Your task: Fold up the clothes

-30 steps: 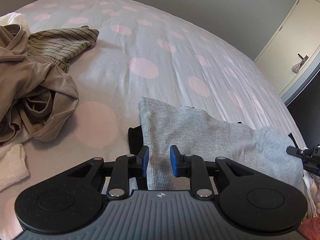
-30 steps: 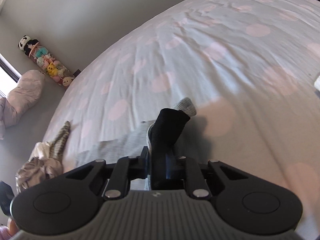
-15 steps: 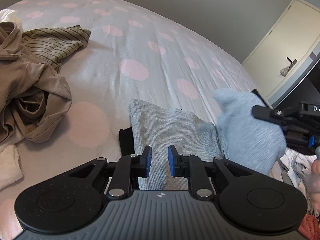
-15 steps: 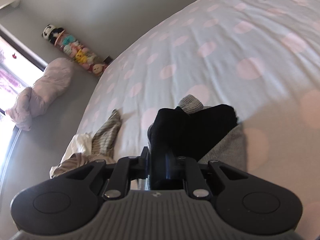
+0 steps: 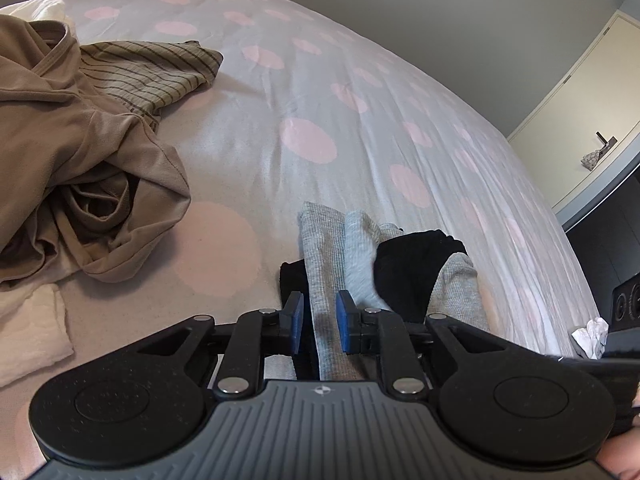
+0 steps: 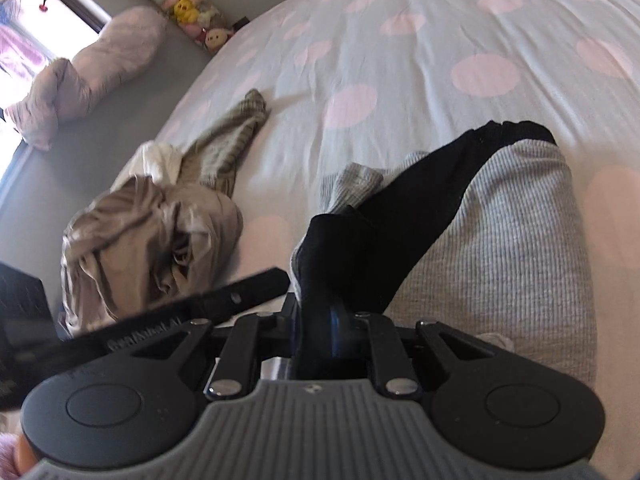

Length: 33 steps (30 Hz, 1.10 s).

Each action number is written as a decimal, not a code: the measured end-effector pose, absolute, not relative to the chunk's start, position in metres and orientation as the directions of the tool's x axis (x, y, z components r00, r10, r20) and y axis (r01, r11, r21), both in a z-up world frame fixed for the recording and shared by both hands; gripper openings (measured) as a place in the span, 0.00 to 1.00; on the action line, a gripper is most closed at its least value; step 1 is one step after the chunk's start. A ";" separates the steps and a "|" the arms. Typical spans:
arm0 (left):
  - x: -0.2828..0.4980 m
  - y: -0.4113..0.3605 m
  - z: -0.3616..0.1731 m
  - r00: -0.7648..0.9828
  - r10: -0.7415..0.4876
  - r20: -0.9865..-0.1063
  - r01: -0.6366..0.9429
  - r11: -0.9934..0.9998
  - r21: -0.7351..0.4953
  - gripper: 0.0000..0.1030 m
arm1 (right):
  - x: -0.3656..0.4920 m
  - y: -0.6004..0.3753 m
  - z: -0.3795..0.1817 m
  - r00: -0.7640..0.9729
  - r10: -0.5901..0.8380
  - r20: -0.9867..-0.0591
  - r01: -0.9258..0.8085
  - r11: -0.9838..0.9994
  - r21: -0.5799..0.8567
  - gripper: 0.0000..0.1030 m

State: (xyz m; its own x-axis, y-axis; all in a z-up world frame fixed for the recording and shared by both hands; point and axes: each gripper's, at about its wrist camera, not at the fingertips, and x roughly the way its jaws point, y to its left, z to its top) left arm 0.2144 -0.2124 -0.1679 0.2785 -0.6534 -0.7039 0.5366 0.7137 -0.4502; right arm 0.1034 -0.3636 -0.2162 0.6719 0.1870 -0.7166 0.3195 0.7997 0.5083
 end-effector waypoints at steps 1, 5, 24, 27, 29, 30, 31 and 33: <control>0.214 -0.213 -0.168 0.281 -0.650 -0.706 0.538 0.716 -0.445 0.13 | 0.104 -0.362 -0.218 0.670 0.182 -0.720 0.314 0.809 0.497 0.17; 0.213 -0.210 -0.165 0.293 -0.653 -0.698 0.537 0.717 -0.445 0.13 | 0.102 -0.356 -0.213 0.672 0.172 -0.720 0.268 0.851 0.453 0.25; 0.170 -0.213 -0.151 0.221 -0.639 -0.737 0.593 0.687 -0.419 0.13 | -0.001 -0.395 -0.190 0.746 -0.025 -0.665 0.340 0.874 0.348 0.46; 0.170 -0.211 -0.153 0.218 -0.630 -0.746 0.577 0.699 -0.422 0.13 | 0.000 -0.397 -0.202 0.752 0.004 -0.659 0.325 0.868 0.375 0.44; 0.170 -0.210 -0.154 0.215 -0.624 -0.751 0.565 0.707 -0.426 0.14 | 0.002 -0.394 -0.207 0.761 0.028 -0.649 0.302 0.869 0.393 0.32; 0.169 -0.209 -0.154 0.216 -0.621 -0.754 0.560 0.711 -0.426 0.14 | 0.002 -0.390 -0.208 0.766 0.042 -0.642 0.285 0.873 0.397 0.20; 0.169 -0.208 -0.154 0.217 -0.617 -0.756 0.554 0.715 -0.425 0.14 | 0.002 -0.386 -0.208 0.770 0.045 -0.637 0.271 0.880 0.389 0.13; 0.169 -0.207 -0.153 0.223 -0.611 -0.760 0.546 0.724 -0.422 0.14 | 0.001 -0.372 -0.203 0.774 0.036 -0.632 0.233 0.912 0.337 0.09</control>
